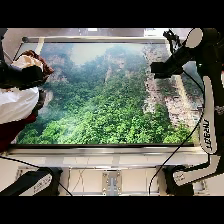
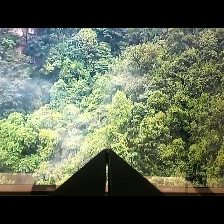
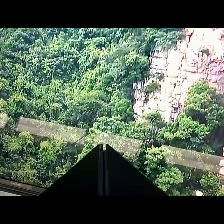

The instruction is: Fold the shirts.

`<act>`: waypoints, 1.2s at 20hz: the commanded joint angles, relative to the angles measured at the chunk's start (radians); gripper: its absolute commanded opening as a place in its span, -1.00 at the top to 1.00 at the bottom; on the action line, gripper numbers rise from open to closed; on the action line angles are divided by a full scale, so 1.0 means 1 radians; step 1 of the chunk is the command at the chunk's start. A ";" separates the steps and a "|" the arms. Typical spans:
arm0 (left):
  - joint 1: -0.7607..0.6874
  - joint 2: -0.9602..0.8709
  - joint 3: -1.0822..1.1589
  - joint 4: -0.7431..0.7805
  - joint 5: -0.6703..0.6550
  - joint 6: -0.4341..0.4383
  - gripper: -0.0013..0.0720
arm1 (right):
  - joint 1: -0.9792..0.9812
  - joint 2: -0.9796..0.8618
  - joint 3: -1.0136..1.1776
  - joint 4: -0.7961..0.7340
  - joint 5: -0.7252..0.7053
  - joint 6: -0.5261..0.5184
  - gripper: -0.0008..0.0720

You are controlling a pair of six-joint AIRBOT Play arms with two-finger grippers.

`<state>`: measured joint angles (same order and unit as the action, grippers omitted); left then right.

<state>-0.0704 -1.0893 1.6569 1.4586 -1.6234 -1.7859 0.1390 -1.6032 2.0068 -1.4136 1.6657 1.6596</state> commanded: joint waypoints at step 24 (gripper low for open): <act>0.001 0.015 0.004 0.058 1.060 0.151 0.93 | 0.000 0.001 0.000 -0.048 -0.232 -0.079 0.48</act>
<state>-0.0704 -1.0779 1.6588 1.5429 -0.3542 -1.5909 0.1390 -1.6032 2.0068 -1.4364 1.4319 1.6135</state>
